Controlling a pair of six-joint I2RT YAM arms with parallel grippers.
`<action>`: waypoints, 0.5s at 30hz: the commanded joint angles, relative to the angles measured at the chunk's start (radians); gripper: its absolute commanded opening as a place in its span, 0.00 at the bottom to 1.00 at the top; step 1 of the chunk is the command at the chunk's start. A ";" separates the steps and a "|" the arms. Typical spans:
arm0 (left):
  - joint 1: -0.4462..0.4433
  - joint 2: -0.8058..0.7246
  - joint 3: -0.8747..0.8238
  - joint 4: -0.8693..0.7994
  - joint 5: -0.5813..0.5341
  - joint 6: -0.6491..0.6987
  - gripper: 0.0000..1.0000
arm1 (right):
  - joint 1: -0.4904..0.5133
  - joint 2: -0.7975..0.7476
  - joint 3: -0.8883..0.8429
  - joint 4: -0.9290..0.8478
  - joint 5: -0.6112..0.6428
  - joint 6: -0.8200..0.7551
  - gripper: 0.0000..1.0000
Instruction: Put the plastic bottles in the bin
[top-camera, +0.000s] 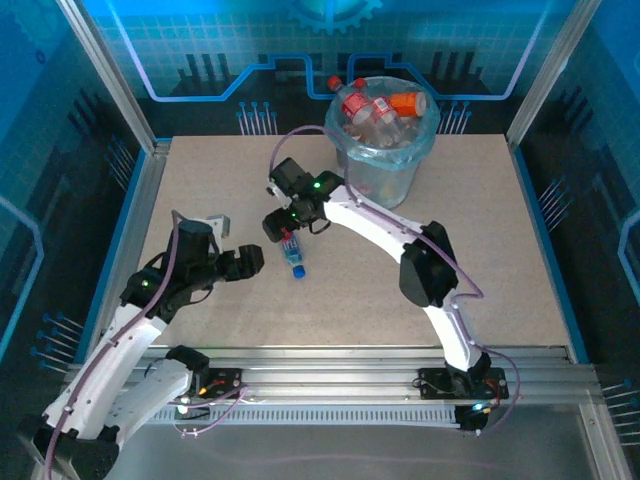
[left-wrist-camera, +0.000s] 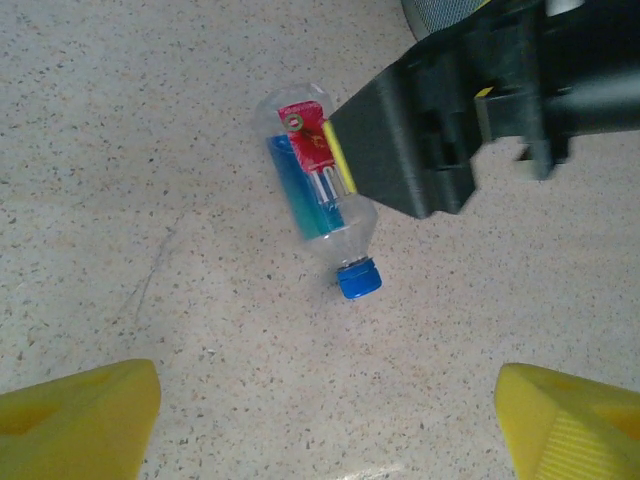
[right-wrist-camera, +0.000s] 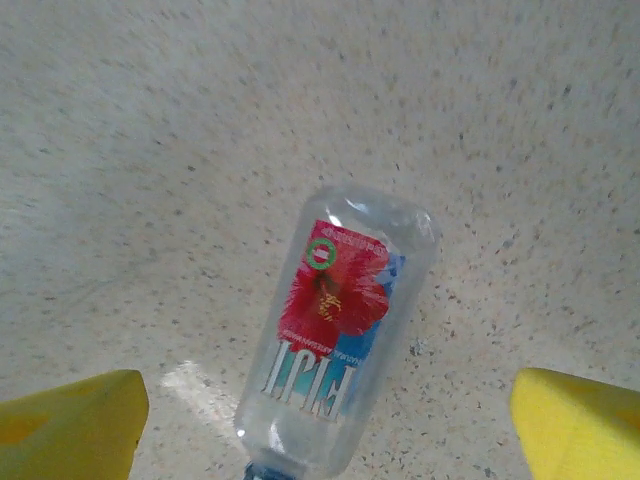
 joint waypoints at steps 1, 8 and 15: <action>0.008 -0.019 -0.024 -0.012 -0.018 -0.007 0.89 | 0.017 0.069 0.071 -0.059 0.038 0.040 0.95; 0.008 -0.029 -0.027 -0.014 -0.008 0.000 0.89 | 0.017 0.220 0.185 -0.127 0.051 0.062 0.96; 0.008 -0.043 -0.034 -0.024 -0.010 0.008 0.89 | 0.016 0.290 0.240 -0.150 0.019 0.049 0.87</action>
